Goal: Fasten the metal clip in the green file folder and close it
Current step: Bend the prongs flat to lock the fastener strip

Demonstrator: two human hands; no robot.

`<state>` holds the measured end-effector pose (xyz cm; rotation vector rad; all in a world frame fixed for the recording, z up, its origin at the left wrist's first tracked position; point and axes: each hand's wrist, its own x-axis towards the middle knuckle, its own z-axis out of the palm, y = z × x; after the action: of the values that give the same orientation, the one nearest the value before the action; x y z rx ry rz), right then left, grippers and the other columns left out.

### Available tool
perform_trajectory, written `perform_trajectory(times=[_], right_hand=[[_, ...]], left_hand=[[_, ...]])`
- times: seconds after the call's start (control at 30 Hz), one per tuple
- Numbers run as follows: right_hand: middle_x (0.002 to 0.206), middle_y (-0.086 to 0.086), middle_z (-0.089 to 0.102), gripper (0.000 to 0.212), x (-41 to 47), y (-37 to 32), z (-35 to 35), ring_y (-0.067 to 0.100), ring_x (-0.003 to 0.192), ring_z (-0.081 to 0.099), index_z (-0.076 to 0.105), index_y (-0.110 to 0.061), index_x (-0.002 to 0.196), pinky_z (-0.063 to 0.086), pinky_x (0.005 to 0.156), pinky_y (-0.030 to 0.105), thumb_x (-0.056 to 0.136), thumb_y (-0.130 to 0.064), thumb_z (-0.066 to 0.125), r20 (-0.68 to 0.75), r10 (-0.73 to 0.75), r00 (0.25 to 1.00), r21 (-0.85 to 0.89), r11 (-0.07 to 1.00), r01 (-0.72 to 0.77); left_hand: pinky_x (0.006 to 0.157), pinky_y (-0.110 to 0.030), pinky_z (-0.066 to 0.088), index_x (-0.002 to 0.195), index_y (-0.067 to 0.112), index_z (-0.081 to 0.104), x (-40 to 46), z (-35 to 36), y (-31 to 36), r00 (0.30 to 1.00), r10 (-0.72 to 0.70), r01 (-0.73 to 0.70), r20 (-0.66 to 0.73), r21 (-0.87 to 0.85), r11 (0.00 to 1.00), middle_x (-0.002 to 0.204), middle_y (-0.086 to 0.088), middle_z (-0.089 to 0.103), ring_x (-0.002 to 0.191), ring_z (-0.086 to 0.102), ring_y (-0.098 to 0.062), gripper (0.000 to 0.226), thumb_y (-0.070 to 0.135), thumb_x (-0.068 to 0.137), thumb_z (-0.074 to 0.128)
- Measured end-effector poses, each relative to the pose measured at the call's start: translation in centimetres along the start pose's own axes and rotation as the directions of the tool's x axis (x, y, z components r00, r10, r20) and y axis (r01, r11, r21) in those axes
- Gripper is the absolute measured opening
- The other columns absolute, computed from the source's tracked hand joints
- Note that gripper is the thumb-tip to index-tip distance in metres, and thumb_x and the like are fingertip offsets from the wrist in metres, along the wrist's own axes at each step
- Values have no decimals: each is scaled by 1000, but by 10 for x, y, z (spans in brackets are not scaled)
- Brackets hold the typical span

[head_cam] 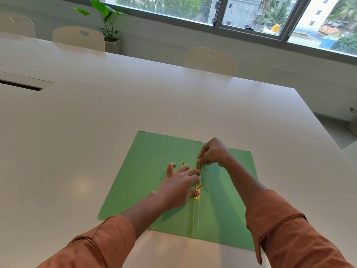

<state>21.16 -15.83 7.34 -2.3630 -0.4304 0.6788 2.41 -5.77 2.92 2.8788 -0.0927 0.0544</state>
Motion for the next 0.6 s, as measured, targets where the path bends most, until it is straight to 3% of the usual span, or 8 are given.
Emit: perform_trajectory(times=[0.33, 0.6], right_hand=[[67, 12, 78, 18, -5, -6, 10, 21, 57, 76, 78, -8, 64, 68, 63, 38, 69, 3, 91, -83, -92, 992, -163, 984, 78], [69, 13, 77, 17, -6, 6, 4, 19, 57, 76, 78, 0, 74, 67, 64, 36, 68, 1, 94, -52, -88, 995, -46, 995, 86]], left_hand=[[116, -54, 14, 145, 33, 54, 0, 1, 0, 1000, 7, -7, -1, 8, 1000, 164, 13, 40, 150, 34, -14, 52, 55, 98, 57], [116, -54, 14, 144, 32, 54, -1, -1, 0, 1000, 12, -12, -6, 9, 1000, 163, 12, 41, 150, 35, -15, 52, 54, 98, 57]])
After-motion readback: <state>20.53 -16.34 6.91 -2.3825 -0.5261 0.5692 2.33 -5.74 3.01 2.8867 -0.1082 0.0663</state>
